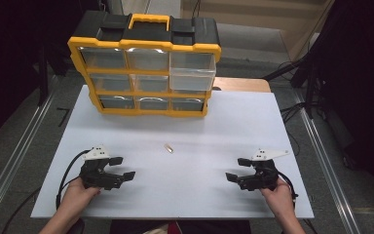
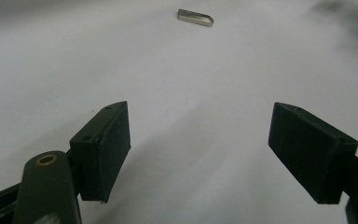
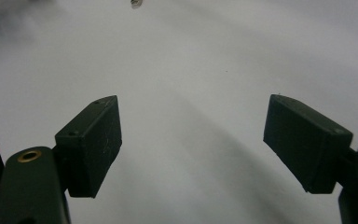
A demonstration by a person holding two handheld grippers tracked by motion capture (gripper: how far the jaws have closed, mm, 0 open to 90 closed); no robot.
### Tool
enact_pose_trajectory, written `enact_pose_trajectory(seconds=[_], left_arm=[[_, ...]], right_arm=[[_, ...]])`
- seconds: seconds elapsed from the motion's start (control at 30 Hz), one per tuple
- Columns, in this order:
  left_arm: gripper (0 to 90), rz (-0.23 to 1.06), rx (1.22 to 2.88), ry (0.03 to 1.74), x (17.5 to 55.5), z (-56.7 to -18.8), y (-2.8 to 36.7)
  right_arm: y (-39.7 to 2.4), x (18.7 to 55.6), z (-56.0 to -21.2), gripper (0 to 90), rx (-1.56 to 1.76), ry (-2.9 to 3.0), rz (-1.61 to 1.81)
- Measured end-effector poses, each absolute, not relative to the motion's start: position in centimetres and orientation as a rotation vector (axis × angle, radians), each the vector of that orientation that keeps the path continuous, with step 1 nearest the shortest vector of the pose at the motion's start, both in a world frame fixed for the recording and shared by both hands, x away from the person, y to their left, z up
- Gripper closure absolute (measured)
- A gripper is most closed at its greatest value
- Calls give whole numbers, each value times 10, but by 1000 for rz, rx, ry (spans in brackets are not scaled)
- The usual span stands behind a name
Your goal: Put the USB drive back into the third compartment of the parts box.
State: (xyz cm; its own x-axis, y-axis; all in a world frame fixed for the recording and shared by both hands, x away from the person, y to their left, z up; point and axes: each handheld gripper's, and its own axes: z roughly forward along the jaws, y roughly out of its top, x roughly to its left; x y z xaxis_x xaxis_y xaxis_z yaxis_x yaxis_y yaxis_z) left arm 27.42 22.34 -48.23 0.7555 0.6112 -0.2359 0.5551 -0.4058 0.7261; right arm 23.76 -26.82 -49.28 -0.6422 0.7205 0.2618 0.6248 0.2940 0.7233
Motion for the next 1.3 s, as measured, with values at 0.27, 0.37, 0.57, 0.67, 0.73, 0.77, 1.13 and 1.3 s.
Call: enact_pose_trajectory(seconds=[0.27,0.37,0.57,0.67,0.73,0.77,1.13,1.3], left_arm=[[220,75,2104,869,274,-482,224],[220,76,2106,866,274,-482,223],[220,67,2105,863,274,-482,224],[220,55,2104,871,275,-482,224],[220,48,2098,869,275,-482,224],[220,43,2098,865,275,-482,224],[220,29,2109,825,273,-481,226],[145,24,2101,829,274,-481,226]], right_arm=[[-268,238,-494,174,1267,2440,1261],[-269,239,-493,174,1262,2443,1264],[-266,242,-494,174,1242,2466,1288],[-263,244,-493,174,1228,2479,1292],[-256,248,-489,174,1199,2490,1291],[-255,250,-487,174,1184,2491,1295],[-240,264,-475,174,1161,2513,1335],[-234,271,-473,174,1161,2514,1316]])
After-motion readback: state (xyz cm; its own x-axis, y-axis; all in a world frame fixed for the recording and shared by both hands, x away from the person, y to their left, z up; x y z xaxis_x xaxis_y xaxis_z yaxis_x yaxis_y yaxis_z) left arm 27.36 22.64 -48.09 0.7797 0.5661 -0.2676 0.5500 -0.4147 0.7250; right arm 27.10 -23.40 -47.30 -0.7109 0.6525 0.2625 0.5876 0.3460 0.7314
